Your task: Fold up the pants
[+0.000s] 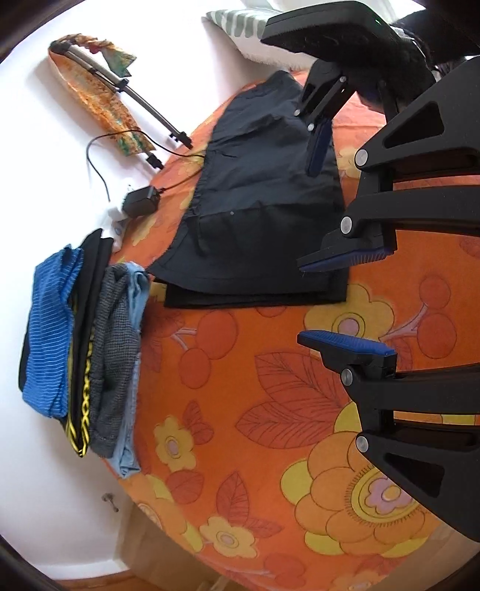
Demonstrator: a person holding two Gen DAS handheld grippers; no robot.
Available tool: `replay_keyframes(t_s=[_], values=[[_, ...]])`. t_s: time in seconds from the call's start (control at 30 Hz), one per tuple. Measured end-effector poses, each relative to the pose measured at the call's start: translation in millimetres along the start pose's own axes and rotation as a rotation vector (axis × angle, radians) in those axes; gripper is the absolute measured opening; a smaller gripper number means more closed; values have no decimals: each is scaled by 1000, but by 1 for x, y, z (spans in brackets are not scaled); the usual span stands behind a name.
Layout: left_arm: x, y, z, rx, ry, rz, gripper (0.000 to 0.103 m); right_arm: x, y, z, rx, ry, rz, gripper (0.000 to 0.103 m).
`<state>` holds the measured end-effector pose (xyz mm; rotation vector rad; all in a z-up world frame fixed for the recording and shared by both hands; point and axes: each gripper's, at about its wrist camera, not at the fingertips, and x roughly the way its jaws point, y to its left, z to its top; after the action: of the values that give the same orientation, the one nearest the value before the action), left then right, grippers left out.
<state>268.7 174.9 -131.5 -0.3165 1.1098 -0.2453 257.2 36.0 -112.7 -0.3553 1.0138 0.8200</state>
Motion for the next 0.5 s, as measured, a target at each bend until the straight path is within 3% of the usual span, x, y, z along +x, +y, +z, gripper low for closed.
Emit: replay_keyframes(t_s=[0.23,0.5], values=[[6,3,5,-1,9,4,30,27,-2,8,-38,65,-41,55],[0,2,10,6,-11,23,30,36,11,27,-32,39,1,48]])
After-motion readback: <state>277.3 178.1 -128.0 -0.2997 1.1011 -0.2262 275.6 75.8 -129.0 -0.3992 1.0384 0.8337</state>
